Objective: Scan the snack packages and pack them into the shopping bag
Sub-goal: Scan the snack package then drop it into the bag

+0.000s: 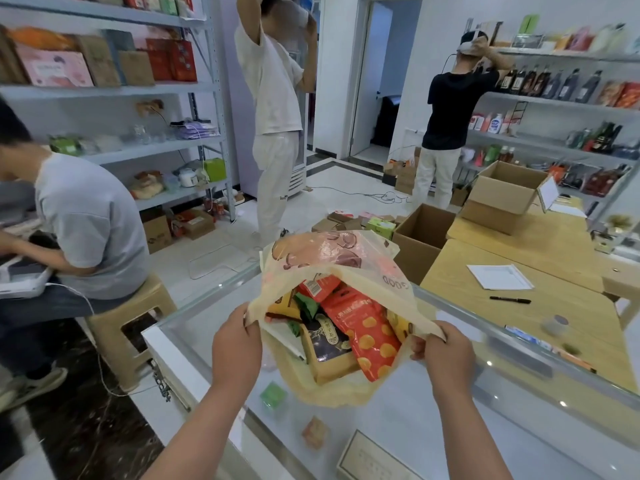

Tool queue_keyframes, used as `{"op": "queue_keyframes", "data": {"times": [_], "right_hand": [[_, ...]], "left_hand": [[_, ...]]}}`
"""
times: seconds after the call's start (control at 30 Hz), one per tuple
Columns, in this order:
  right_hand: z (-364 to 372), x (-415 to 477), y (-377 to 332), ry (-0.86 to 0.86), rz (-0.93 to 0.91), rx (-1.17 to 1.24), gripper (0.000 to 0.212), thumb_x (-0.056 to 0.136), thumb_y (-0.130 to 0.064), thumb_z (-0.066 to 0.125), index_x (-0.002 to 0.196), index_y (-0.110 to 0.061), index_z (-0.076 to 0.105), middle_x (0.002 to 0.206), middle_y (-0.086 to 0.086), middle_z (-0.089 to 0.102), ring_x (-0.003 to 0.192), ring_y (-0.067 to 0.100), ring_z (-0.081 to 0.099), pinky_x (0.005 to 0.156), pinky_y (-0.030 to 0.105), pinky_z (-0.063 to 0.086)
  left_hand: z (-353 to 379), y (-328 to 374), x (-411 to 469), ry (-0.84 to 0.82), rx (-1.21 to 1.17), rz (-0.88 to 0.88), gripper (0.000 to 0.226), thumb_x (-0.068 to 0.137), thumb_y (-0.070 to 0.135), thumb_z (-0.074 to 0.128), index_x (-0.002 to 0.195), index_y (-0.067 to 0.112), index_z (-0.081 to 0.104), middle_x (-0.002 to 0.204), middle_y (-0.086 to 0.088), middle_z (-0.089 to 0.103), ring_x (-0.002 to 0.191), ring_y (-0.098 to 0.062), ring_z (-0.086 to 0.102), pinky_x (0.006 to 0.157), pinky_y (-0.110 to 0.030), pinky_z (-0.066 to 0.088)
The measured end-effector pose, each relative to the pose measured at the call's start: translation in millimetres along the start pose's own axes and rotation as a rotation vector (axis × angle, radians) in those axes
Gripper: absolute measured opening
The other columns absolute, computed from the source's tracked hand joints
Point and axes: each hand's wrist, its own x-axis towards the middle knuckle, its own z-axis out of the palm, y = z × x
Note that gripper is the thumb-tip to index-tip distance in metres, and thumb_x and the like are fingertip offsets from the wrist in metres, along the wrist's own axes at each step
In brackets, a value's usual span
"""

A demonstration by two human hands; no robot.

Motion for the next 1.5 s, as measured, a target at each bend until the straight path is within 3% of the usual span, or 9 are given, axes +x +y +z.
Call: {"op": "queue_keyframes", "data": {"times": [0.13, 0.33, 0.47, 0.6, 0.7, 0.9, 1.07, 1.4, 1.5], "right_hand": [[7, 2, -21, 0.101, 0.040, 0.069, 0.031, 0.076, 0.010, 0.042, 0.071, -0.010, 0.066, 0.063, 0.014, 0.063, 0.052, 0.027, 0.055, 0.054, 0.032, 0.048], [36, 10, -74, 0.176, 0.024, 0.197, 0.030, 0.074, 0.006, 0.044, 0.082, -0.009, 0.068, 0.073, 0.013, 0.064, 0.061, 0.025, 0.055, 0.052, 0.031, 0.046], [22, 23, -115, 0.233, 0.002, 0.320, 0.027, 0.081, 0.007, 0.040, 0.082, -0.006, 0.064, 0.070, 0.016, 0.060, 0.052, 0.022, 0.049, 0.046, 0.028, 0.040], [4, 40, -158, 0.255, -0.028, 0.419, 0.028, 0.084, 0.010, 0.039, 0.073, -0.003, 0.061, 0.061, 0.014, 0.058, 0.049, 0.023, 0.049, 0.048, 0.031, 0.045], [2, 72, -199, 0.246, -0.043, 0.442, 0.029, 0.084, 0.012, 0.038, 0.074, -0.002, 0.061, 0.060, 0.013, 0.056, 0.048, 0.023, 0.048, 0.049, 0.032, 0.048], [25, 118, -222, 0.222, 0.077, 0.436, 0.023, 0.092, 0.012, 0.037, 0.090, 0.004, 0.058, 0.063, 0.015, 0.056, 0.050, 0.021, 0.052, 0.066, 0.042, 0.056], [27, 128, -202, 0.212, 0.110, 0.437, 0.029, 0.094, 0.008, 0.038, 0.116, 0.007, 0.057, 0.072, 0.017, 0.062, 0.058, 0.023, 0.059, 0.065, 0.041, 0.056], [12, 126, -205, 0.021, 0.304, 0.685, 0.037, 0.097, 0.008, 0.031, 0.129, 0.003, 0.049, 0.069, 0.010, 0.039, 0.060, 0.014, 0.039, 0.069, 0.030, 0.050], [11, 128, -197, 0.027, 0.338, 0.695, 0.031, 0.098, 0.007, 0.024, 0.100, 0.000, 0.055, 0.072, 0.009, 0.040, 0.061, 0.014, 0.040, 0.053, 0.027, 0.048]], "left_hand": [[-15, 23, 26, 0.031, -0.053, 0.038, 0.025, 0.094, 0.006, 0.045, 0.088, 0.022, 0.064, 0.076, 0.006, 0.062, 0.071, -0.009, 0.054, 0.057, -0.020, 0.038], [-13, 77, 74, 0.078, -0.051, 0.012, 0.017, 0.086, 0.001, 0.045, 0.087, 0.009, 0.061, 0.074, -0.003, 0.055, 0.069, -0.024, 0.049, 0.048, -0.030, 0.025], [-47, 105, 114, 0.096, -0.047, 0.072, 0.025, 0.078, -0.006, 0.045, 0.085, 0.009, 0.064, 0.080, -0.007, 0.063, 0.075, -0.029, 0.056, 0.061, -0.038, 0.046], [-69, 125, 162, 0.027, -0.042, 0.136, 0.031, 0.072, -0.008, 0.043, 0.079, 0.005, 0.070, 0.076, -0.013, 0.066, 0.068, -0.031, 0.055, 0.056, -0.032, 0.039], [-70, 145, 218, -0.022, -0.014, 0.135, 0.028, 0.074, -0.003, 0.048, 0.078, 0.009, 0.072, 0.076, -0.011, 0.068, 0.070, -0.030, 0.060, 0.062, -0.034, 0.048], [-31, 155, 296, -0.179, -0.197, -0.143, 0.013, 0.089, 0.000, 0.055, 0.076, 0.000, 0.055, 0.068, -0.018, 0.056, 0.060, -0.028, 0.053, 0.059, -0.039, 0.052], [-9, 151, 293, -0.286, -0.548, -0.362, 0.027, 0.091, -0.003, 0.052, 0.068, 0.008, 0.045, 0.051, -0.008, 0.046, 0.034, -0.012, 0.044, 0.033, -0.012, 0.038], [-4, 150, 275, -0.401, -0.539, -0.303, 0.013, 0.087, -0.004, 0.064, 0.083, 0.002, 0.053, 0.081, -0.010, 0.050, 0.069, -0.015, 0.052, 0.046, -0.016, 0.052], [-2, 142, 283, -0.337, -0.408, -0.279, 0.016, 0.086, -0.012, 0.059, 0.094, -0.001, 0.051, 0.086, -0.014, 0.049, 0.073, -0.021, 0.054, 0.040, -0.020, 0.052]]}}
